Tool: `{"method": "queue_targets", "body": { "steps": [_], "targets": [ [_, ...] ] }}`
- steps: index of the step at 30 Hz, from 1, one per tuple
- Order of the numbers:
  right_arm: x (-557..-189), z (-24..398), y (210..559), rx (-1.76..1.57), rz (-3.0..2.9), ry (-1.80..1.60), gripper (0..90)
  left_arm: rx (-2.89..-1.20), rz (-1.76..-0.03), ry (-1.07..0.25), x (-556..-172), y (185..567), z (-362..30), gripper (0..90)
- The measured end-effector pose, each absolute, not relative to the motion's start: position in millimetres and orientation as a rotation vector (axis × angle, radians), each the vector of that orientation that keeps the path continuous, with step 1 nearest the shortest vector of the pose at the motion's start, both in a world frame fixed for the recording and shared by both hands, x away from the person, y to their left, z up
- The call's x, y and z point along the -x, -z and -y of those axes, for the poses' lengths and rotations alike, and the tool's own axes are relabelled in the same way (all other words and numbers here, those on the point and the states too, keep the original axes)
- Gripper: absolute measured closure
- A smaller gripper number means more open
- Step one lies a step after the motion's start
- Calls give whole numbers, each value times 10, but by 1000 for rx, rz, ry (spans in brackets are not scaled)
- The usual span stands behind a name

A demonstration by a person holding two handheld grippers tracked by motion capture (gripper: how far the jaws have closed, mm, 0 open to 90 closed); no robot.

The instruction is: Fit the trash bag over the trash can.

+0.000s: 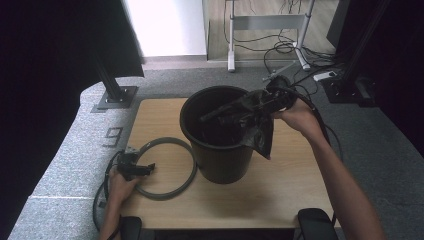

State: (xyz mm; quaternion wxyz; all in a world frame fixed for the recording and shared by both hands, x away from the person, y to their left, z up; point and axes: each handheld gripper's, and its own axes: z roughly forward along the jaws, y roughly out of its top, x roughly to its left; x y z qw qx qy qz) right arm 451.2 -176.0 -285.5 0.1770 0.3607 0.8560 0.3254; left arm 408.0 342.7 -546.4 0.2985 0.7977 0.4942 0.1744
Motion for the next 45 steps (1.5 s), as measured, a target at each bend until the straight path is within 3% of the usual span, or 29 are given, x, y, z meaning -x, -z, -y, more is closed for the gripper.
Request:
{"method": "queue_targets", "body": {
  "steps": [2, 5, 9, 16, 21, 28, 34, 40, 45],
  "targets": [
    [-4533, 1749, 2710, -1020, -2379, -928, 270, -2119, -1313, -463, -4080, 5464, -3427, 0],
    [-4619, 1682, 2643, -998, -2362, -941, 272, -2119, -1313, -463, -4080, 5464, -3427, 0],
    [-4858, 1476, 2658, -948, -2409, -953, 373, -2118, -1312, -463, -4080, 5465, -3427, 0],
    [-5114, 1404, 2856, -979, -2475, -905, 455, -2120, -1312, -462, -4066, 5464, -3420, 0],
    [-4948, 1631, 2891, -1014, -2469, -905, 478, -2120, -1312, -462, -4065, 5464, -3420, 0],
    [-4532, 1925, 2875, -1009, -2458, -1038, 429, -2120, -1312, -460, -4053, 5463, -3419, 0],
    [-4254, 1967, 2899, -968, -2436, -1094, 357, -2148, -1317, -440, -4032, 5429, -3429, 0],
    [-4007, 1932, 2928, -952, -2411, -1141, 286, -2138, -1305, -401, -3993, 5372, -3502, 57],
    [-3869, 1883, 2913, -941, -2375, -1129, 251, -2113, -1257, -402, -3954, 5242, -3510, 32]
  ]
}}
